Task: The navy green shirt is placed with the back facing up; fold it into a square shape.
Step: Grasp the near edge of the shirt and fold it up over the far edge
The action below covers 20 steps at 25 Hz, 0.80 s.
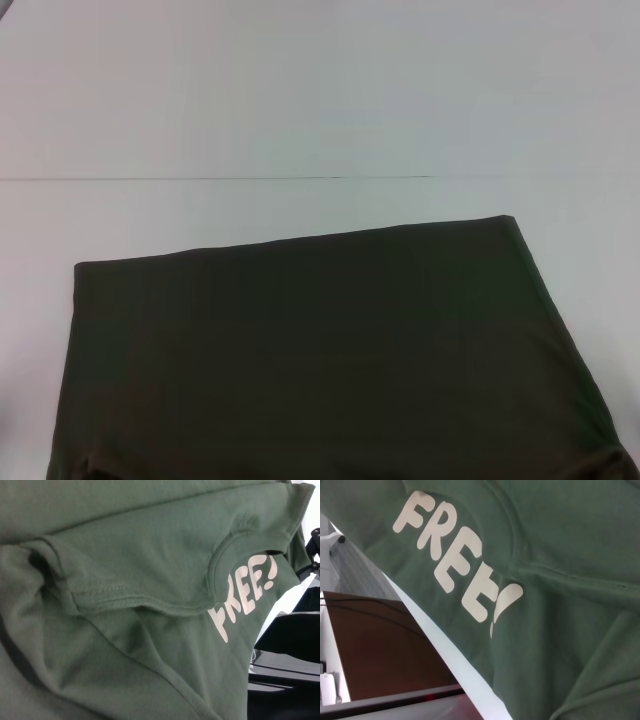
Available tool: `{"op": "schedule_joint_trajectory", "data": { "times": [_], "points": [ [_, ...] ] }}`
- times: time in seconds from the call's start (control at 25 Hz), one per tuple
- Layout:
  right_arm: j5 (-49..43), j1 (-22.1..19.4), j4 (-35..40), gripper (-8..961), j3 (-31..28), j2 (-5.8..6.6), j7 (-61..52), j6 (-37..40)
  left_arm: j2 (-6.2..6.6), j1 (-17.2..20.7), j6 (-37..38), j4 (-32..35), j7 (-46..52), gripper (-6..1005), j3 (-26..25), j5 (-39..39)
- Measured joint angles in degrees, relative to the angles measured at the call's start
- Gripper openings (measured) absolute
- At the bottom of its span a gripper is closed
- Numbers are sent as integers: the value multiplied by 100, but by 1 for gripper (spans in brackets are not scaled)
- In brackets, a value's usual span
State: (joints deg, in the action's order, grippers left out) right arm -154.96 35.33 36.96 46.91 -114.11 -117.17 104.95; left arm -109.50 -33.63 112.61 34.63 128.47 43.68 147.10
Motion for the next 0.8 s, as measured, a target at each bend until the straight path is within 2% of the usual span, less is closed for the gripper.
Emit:
{"op": "schedule_joint_trajectory", "data": {
  "times": [0.16,0.36,0.4,0.44,0.64,0.76,0.8],
  "points": [
    [43,0,-3,42,-313,0,22,-24,-10,-10,-28,0,-79,41,-117,-67],
    [46,0,-2,42,-1180,91,52,-39,4,-56,-52,18,-233,41,-864,-85],
    [46,3,-2,43,-1384,121,50,-53,4,-56,-52,18,-233,41,-864,-85],
    [46,8,-6,43,-1594,163,44,-85,29,-66,-118,36,-273,40,-1256,-91],
    [202,32,-129,43,-2385,354,-1,-276,83,-63,-397,50,-265,40,-2228,-149],
    [751,33,-149,43,-2585,436,-197,-517,86,-55,-617,52,-243,40,-2725,-271],
    [751,33,-149,43,-2585,436,-197,-517,86,-55,-617,52,-243,40,-2725,-271]
  ]
}}
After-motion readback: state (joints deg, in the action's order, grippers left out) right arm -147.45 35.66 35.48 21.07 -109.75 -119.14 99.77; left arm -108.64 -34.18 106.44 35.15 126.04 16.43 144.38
